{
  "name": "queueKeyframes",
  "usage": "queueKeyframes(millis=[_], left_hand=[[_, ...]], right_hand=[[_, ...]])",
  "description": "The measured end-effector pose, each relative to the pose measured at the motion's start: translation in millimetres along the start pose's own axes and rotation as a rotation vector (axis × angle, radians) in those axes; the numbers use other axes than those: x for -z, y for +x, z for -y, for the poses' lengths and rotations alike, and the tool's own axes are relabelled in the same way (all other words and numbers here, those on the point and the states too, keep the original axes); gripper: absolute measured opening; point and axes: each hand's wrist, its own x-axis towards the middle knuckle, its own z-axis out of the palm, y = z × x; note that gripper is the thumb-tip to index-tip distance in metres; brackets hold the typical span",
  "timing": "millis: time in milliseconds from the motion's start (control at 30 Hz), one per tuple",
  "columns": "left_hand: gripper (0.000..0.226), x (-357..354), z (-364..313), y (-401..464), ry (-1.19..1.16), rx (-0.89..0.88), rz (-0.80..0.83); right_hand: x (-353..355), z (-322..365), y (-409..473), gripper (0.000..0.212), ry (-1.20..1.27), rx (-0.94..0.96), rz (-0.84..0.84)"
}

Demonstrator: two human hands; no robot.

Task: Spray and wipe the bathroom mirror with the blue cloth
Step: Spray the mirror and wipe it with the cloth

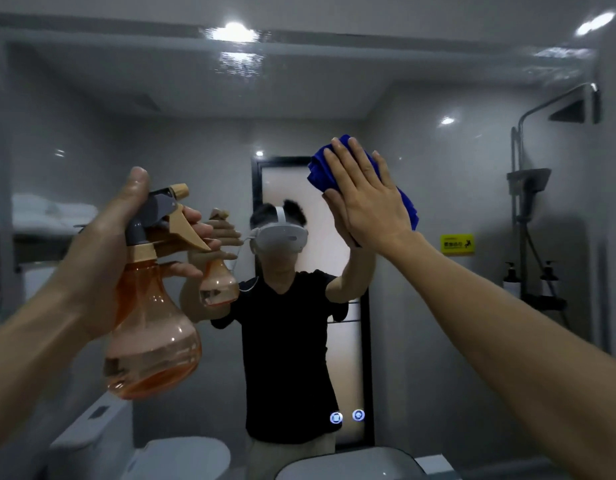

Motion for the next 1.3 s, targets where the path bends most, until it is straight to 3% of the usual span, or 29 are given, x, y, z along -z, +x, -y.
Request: queueKeyframes(millis=[267, 433, 633, 933, 1100, 1300], left_hand=[[0.063, -70.5, 31.0, 10.2, -0.104, 0.085, 0.096], [0.065, -99.6, 56.7, 14.9, -0.126, 0.145, 0.133], [0.068, -141.7, 66.8, 13.3, -0.078, 0.182, 0.152], [0.059, -262.4, 91.2, -22.3, -0.073, 0.118, 0.035], [0.063, -322.3, 115.4, -35.6, -0.123, 0.132, 0.032], [0.055, -375.5, 149.0, -48.5, -0.054, 0.102, 0.027]], right_hand=[[3.7, -76.9, -39.2, 0.058, 0.016, -0.149, -0.001], [2.9, -112.2, -52.2, 0.058, 0.008, -0.148, -0.005], [-3.7, -194.7, -85.6, 0.06, 0.054, -0.329, -0.042], [-6.3, -280.0, -119.4, 0.062, -0.007, -0.118, -0.024], [-9.0, -331.2, -146.5, 0.056, 0.015, -0.204, -0.116], [-17.3, -370.5, -189.7, 0.054, 0.016, -0.172, -0.181]])
